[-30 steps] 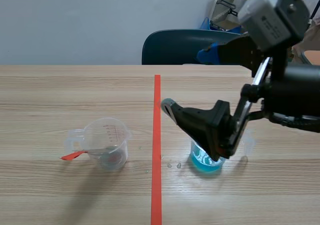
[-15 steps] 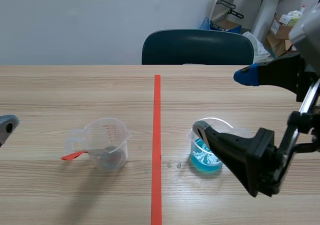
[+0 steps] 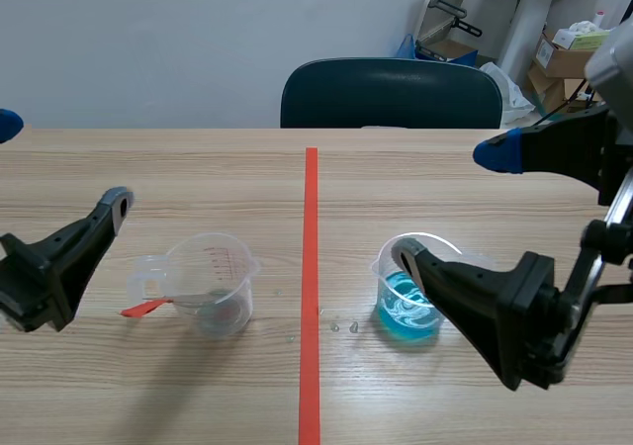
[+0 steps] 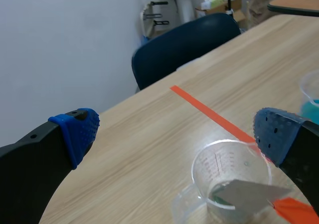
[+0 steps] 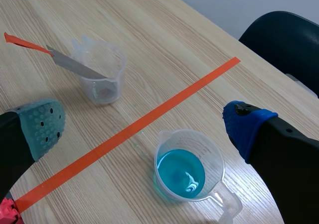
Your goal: Do the redox reaction experiment
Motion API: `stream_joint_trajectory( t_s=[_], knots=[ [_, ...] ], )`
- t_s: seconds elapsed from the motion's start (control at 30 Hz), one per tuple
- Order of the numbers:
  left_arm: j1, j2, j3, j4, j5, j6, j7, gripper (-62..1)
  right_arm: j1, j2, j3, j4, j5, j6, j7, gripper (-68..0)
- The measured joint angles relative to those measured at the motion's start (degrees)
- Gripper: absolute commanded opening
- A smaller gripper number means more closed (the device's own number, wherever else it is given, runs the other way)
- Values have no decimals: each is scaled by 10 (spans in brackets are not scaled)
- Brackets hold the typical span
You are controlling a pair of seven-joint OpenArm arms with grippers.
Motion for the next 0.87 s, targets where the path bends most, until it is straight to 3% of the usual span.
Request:
stream_joint_trajectory(
  t_s=[0.27, 0.67, 0.87],
  knots=[
    [-23, 0, 41, 0, -2, 63, 0, 14, 0, -2, 0, 0, 0, 0, 0, 4],
    [-27, 6, 41, 0, -2, 57, 16, 14, 0, -2, 0, 0, 0, 0, 0, 4],
    [-27, 33, 41, 0, -2, 57, 16, 14, 0, -2, 0, 0, 0, 0, 0, 4]
  ],
)
